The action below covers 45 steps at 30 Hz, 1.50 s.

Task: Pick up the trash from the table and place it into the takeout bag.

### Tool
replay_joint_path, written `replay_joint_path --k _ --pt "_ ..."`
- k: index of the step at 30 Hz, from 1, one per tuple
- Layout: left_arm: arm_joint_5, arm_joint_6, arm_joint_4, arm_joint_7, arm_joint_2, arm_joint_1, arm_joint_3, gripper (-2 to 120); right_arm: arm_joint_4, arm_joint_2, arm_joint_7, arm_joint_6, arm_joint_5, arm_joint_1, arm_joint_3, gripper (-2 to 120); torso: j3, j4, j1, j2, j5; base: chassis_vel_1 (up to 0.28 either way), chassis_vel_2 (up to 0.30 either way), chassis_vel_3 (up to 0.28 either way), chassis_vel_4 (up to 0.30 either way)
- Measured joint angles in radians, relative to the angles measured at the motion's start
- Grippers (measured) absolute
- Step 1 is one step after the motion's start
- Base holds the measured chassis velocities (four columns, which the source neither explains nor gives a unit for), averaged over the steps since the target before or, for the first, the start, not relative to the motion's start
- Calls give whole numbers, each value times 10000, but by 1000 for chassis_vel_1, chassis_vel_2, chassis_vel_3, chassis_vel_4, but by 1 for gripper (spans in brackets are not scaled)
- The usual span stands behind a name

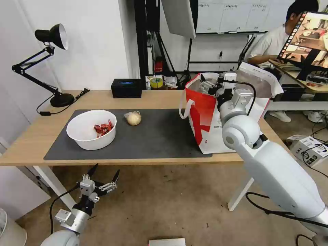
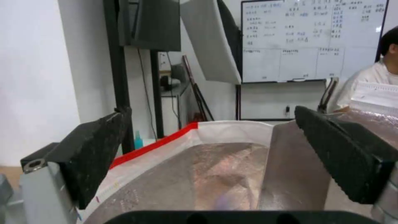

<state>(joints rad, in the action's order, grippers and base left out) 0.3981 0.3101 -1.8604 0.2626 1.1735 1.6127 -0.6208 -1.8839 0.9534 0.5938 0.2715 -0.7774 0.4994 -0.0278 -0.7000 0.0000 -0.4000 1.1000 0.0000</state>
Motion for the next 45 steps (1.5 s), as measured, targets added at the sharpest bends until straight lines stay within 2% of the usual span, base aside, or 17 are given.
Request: replay_joint_path --k 5,17,20,23,25,31,33,39,45 --pt "11 0 -81 0 -5 18 -38 100 -151 -48 -125 -122 -64 30 0 100 0 0 0 0 0 0 0 0 0" --pt "23 -5 -157 -46 14 22 -95 100 -1328 -514 -2614 -1379 -490 1091 -71 100 0 0 0 0 1 0 0 0 0" --pt "23 -5 -157 -49 49 22 -99 100 -1753 -759 -3374 -1578 -453 1776 -40 100 0 1 0 0 0 0 0 0 0" --pt "23 2 -158 -49 74 30 -111 100 -2207 -940 -3659 -1595 -228 2603 95 100 1 -1 0 1 1 0 0 0 0" --pt "23 9 -159 -49 80 34 -118 100 -2323 -981 -3699 -1601 -137 2851 152 100 1 0 0 1 0 0 0 0 0" --pt "20 38 -173 -49 105 63 -148 100 -2652 -1048 -3925 -2155 1017 4972 688 100 1 -1 0 0 1 0 0 0 0" --pt "20 40 -178 -49 109 65 -151 100 -2652 -1030 -3938 -2237 1119 5165 746 100 1 0 0 1 0 0 0 0 0" --pt "14 59 -252 -45 137 151 -183 100 -2448 -577 -4004 -3034 2196 7278 1553 100 1 -1 1 0 0 0 0 0 0" --pt "2 84 -320 -26 174 268 -225 100 -2114 -113 -4231 -3595 2756 8253 1991 100 0 -1 1 1 1 0 0 0 0"
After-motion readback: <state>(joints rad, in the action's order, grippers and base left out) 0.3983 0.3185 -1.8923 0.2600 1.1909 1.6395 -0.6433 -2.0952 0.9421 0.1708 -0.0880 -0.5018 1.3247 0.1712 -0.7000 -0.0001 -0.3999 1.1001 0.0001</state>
